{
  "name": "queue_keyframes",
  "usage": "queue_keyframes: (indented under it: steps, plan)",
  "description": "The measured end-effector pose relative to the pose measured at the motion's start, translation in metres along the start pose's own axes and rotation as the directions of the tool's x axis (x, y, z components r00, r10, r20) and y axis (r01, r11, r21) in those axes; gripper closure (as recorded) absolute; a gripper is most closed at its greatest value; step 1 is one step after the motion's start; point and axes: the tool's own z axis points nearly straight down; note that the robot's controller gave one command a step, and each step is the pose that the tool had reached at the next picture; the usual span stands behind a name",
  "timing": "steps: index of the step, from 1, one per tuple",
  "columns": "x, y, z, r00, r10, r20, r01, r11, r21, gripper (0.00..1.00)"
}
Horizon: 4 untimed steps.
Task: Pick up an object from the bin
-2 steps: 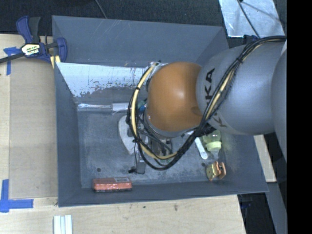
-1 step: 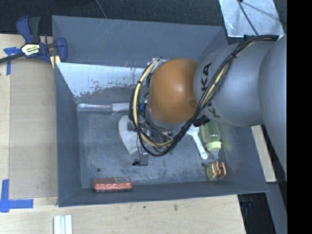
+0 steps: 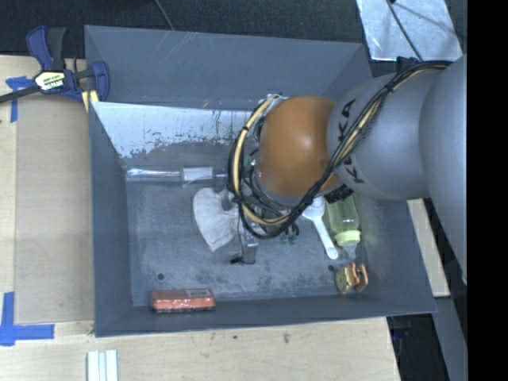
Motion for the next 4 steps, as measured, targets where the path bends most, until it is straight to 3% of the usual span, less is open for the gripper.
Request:
queue_keyframes:
  steps: [1, 2, 3, 4]
  plan:
    - [-0.044, -0.012, 0.025, 0.983, -0.184, 0.002, 0.184, 0.983, 0.000, 1.00]
    - [-0.044, -0.012, 0.025, 0.983, -0.185, 0.002, 0.185, 0.983, 0.000, 1.00]
    - [-0.042, 0.027, -0.095, 0.987, -0.160, 0.000, 0.160, 0.987, -0.001, 1.00]
    - [-0.042, 0.026, -0.095, 0.987, -0.159, 0.000, 0.159, 0.987, 0.000, 1.00]
